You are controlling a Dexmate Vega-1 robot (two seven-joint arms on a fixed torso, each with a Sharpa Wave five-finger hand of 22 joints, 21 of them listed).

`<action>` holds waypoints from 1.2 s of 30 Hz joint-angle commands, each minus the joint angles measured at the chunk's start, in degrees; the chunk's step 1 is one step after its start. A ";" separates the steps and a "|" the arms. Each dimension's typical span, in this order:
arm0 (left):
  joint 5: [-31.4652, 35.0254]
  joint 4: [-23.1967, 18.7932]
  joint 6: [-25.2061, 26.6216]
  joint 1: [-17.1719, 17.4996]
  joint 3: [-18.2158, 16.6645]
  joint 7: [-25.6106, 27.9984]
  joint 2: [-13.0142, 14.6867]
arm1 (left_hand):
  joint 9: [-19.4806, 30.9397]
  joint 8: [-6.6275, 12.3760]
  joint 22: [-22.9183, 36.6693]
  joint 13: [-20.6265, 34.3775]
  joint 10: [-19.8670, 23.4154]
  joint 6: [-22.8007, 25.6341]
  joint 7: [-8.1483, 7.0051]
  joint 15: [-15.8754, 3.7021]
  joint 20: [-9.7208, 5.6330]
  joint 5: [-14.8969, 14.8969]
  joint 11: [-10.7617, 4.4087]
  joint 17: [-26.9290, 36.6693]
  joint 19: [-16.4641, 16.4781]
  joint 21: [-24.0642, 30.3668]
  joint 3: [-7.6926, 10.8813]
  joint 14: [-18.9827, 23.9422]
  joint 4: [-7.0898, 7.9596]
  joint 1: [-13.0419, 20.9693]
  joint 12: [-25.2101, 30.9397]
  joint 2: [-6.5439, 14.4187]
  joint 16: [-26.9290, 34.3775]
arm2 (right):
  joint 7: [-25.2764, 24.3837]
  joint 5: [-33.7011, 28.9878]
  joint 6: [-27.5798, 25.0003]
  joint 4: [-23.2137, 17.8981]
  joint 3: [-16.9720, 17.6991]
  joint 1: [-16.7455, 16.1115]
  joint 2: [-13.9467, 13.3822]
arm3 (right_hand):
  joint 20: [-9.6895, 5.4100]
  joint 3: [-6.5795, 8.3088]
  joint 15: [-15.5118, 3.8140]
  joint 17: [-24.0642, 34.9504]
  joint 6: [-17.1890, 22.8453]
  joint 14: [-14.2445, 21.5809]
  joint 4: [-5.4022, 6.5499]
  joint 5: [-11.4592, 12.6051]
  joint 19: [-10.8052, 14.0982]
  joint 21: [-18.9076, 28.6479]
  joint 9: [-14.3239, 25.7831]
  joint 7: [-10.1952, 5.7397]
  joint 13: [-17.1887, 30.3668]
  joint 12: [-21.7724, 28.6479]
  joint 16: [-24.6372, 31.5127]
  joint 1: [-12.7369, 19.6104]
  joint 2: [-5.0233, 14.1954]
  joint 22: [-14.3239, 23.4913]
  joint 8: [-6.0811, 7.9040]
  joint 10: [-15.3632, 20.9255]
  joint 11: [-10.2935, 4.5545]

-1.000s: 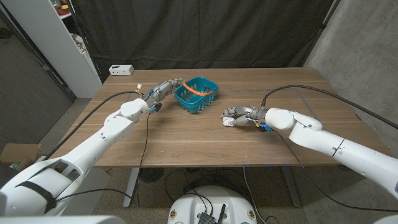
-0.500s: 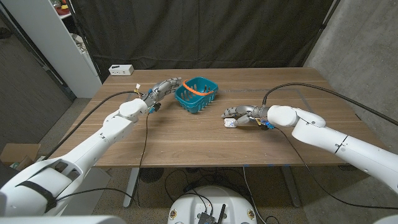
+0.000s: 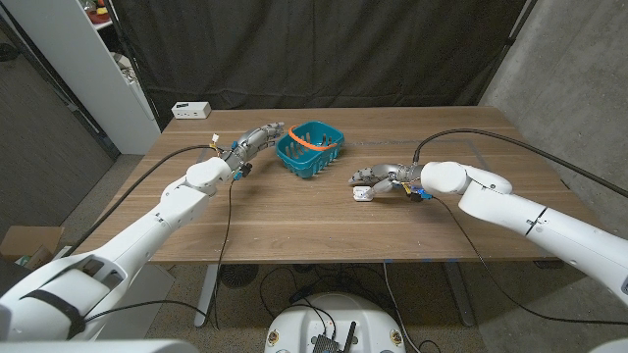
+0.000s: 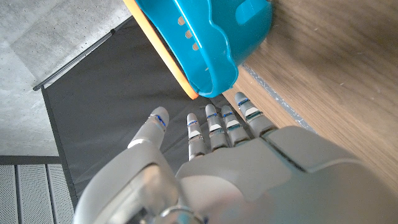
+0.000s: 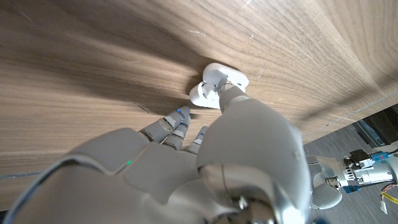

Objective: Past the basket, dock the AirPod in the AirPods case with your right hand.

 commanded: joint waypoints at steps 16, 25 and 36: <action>0.44 -0.05 -1.78 0.41 -0.55 -0.60 1.02 | 0.12 0.55 0.34 0.08 0.55 1.41 -0.29 -0.83 0.22 0.41 -0.43 0.08 0.15 0.40 -0.25 0.52 -1.10 1.66 0.27 0.13 0.30 | -5.53 2.89 -6.88 -9.61 4.40 -5.10 -3.11 | 1.55 -1.37 -8.43 0.10 -1.09 1.13 -0.22 -0.06 1.89 0.84 0.07 -0.04 -0.18 0.93 0.77 -3.09 -4.32 0.11 0.40 0.24 2.05; 0.30 0.99 -1.89 0.12 -0.75 -0.79 1.08 | 0.11 0.45 0.34 0.05 0.60 1.46 -0.29 -0.84 0.44 0.46 -0.51 0.04 0.04 0.37 -0.38 0.47 -1.39 2.20 0.27 0.11 0.25 | -8.24 -3.16 -25.73 -13.67 -1.11 -2.09 0.85 | 6.36 -4.85 -3.76 -1.28 -7.12 -3.60 -0.05 -0.07 -2.46 -0.89 0.01 0.13 -0.68 -0.50 -2.33 -9.19 -8.44 0.00 -0.29 -5.31 5.43; 0.42 3.26 -2.82 -0.87 -0.62 -0.91 0.19 | 0.11 0.41 0.35 0.04 0.58 1.61 -0.34 -0.88 0.38 0.49 -0.33 0.05 -0.10 0.34 -0.62 0.46 -1.55 2.72 0.25 0.13 0.27 | -23.99 -9.48 -41.54 -21.20 -5.73 -5.83 6.25 | 9.29 -8.27 -0.29 -2.38 -1.50 -7.52 1.55 1.19 -6.95 -1.66 0.42 2.92 -1.33 0.47 -4.65 -17.28 -12.12 -0.20 2.54 -5.43 8.71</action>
